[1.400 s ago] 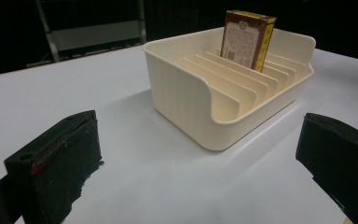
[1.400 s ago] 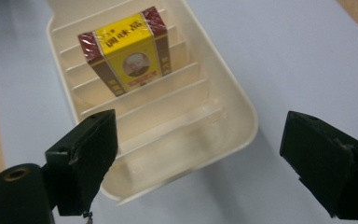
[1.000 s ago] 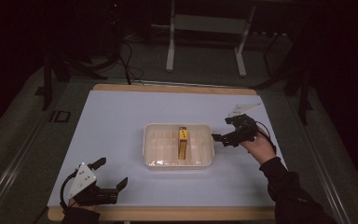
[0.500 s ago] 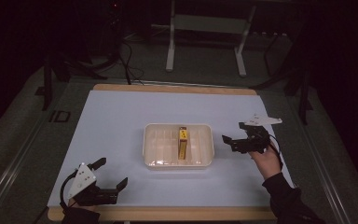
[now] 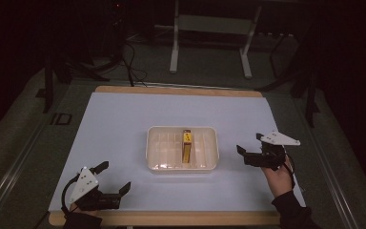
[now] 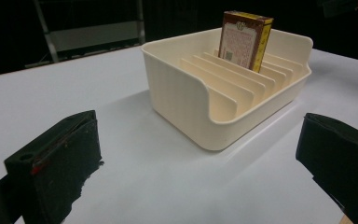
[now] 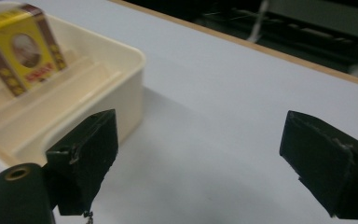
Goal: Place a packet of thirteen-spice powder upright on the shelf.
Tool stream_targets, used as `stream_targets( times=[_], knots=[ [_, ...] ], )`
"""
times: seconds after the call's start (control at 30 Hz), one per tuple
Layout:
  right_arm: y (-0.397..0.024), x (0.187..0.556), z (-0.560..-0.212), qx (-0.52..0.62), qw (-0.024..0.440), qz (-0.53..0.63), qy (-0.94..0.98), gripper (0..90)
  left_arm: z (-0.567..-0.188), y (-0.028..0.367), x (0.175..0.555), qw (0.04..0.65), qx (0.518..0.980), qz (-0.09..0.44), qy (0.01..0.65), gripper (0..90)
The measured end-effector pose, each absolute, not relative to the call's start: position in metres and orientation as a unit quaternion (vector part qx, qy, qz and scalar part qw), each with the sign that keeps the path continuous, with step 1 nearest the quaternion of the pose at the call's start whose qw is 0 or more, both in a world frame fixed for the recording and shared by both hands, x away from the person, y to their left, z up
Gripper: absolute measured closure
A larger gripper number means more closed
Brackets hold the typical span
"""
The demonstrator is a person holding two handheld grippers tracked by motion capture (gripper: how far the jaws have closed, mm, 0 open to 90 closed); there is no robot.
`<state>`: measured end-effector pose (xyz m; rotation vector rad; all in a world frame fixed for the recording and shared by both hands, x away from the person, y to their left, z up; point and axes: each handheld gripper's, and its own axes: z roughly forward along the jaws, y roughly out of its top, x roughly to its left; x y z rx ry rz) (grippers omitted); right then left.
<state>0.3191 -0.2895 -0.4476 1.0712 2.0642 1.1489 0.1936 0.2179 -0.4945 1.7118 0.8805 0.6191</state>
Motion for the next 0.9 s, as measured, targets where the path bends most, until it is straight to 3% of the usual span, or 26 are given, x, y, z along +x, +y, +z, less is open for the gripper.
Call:
stream_targets(
  times=[0.63, 0.9],
  knots=[
    [-0.303, 0.286, -0.468, 0.389, 0.314, 0.408, 0.764, 11.6, -0.494, 0.218, 0.193, 0.535, 0.717, 0.255, 0.367, 0.1],
    [-0.301, 0.29, -0.473, 0.391, 0.304, 0.404, 0.769, 11.6, -0.494, 0.217, 0.193, 0.534, 0.718, 0.256, 0.367, 0.1]
  ],
)
